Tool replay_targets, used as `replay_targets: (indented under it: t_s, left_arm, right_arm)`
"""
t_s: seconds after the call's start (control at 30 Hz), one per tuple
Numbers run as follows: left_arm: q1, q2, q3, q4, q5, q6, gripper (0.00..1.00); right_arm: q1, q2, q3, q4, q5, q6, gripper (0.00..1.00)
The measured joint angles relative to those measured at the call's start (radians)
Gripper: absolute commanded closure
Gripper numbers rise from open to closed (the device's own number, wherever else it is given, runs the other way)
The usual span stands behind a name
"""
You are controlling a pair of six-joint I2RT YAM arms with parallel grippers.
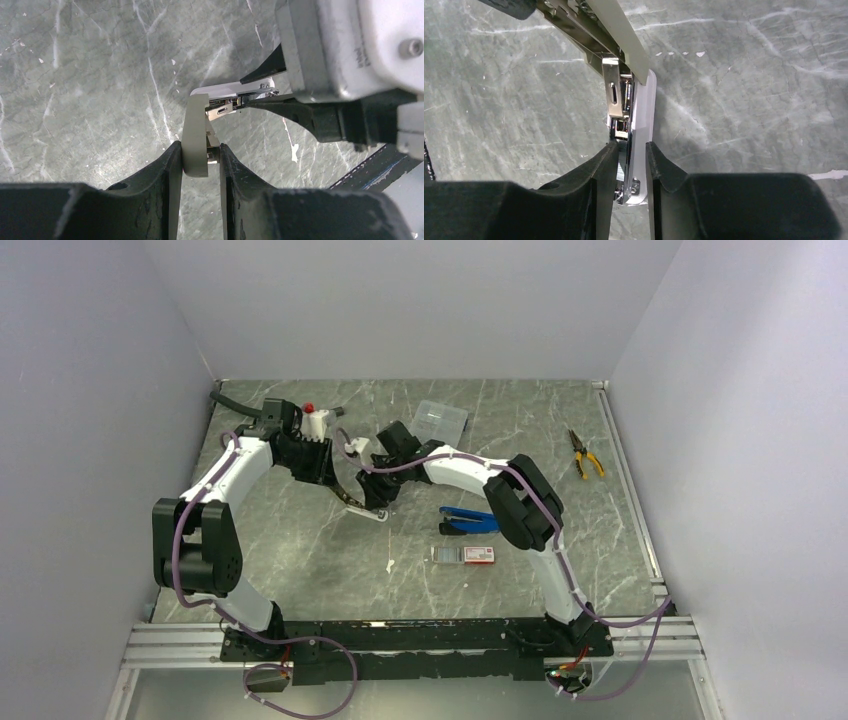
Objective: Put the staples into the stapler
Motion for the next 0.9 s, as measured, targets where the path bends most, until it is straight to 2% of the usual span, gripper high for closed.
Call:
replay_targets:
  t_s: [0.37, 0.63, 0.9]
  left_arm:
    - [0.000, 0.000, 0.000, 0.002, 0.001, 0.000, 0.69]
    - [0.000, 0.001, 0.000, 0.003, 0.002, 0.000, 0.69]
    - [0.001, 0.001, 0.000, 0.003, 0.002, 0.000, 0.69]
  right_arm:
    - [0.014, -0.002, -0.007, 0.005, 0.012, -0.018, 0.75]
    - [0.026, -0.002, -0.006, 0.016, 0.025, -0.008, 0.86]
    - [0.025, -0.001, 0.003, 0.014, 0.042, 0.035, 0.89]
